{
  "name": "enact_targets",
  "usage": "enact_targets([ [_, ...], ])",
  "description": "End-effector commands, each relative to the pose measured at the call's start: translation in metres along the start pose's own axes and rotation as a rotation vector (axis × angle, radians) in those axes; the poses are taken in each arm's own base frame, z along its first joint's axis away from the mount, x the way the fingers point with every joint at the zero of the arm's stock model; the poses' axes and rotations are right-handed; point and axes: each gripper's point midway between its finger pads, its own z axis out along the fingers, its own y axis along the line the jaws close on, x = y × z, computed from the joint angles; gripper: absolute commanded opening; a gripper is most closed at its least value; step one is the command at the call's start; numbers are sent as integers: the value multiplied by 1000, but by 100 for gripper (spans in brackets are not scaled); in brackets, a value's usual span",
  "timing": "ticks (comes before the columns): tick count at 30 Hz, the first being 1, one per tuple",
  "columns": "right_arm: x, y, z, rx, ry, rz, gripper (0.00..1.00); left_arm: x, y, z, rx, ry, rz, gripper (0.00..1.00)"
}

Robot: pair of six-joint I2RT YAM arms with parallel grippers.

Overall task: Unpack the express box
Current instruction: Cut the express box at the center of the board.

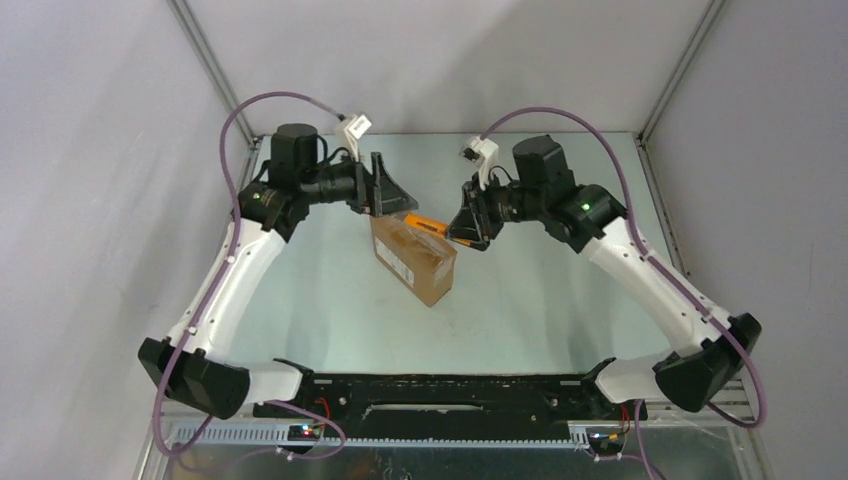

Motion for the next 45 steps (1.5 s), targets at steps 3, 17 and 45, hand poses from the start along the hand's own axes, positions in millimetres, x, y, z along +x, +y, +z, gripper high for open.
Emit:
enact_targets([
  [3, 1, 52, -26, -249, -19, -9, 0, 19, -93, -7, 391, 38, 275, 86],
  [17, 16, 73, -50, -353, -7, -61, 0, 69, -108, -5, 479, 153, 286, 72],
  [45, -91, -16, -101, -85, -861, 425, 97, -28, -143, 19, 591, -245, -234, 0],
])
